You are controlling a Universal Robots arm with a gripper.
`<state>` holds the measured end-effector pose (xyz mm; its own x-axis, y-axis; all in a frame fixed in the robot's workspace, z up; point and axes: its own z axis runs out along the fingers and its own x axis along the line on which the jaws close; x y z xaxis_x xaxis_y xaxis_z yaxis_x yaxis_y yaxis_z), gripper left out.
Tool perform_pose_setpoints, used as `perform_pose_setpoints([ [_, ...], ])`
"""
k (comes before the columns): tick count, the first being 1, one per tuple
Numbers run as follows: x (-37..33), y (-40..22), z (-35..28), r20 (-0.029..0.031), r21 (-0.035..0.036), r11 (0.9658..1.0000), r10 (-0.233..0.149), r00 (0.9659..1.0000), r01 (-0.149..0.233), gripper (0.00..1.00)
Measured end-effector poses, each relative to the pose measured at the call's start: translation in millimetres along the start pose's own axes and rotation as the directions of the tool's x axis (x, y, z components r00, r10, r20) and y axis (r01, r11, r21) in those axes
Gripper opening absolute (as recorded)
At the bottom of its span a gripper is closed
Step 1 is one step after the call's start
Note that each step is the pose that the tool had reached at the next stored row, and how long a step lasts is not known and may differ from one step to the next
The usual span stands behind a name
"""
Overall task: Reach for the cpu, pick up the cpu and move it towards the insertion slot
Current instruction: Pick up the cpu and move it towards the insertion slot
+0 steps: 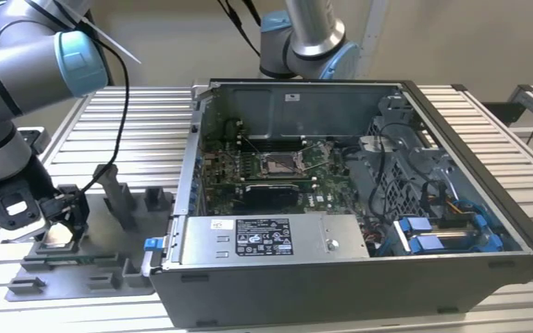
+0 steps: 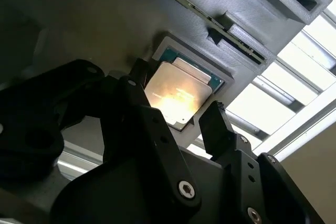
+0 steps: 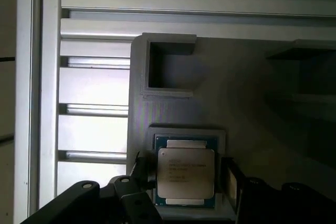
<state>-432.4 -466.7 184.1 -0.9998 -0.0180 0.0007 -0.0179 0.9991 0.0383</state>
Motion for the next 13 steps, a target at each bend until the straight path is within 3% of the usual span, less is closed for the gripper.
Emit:
perform_pose_setpoints([
  [5,0.0,0.0,0.1,0.0000,0.0000,1.0000,0.000,1.0000,0.000,1.00],
  [6,-0.1,-0.1,0.1,0.0000,0.0000,1.0000,0.000,1.0000,0.000,0.00],
  [13,-0.1,-0.1,0.3,0.0000,0.0001,1.0000,0.000,1.0000,0.000,0.00],
])
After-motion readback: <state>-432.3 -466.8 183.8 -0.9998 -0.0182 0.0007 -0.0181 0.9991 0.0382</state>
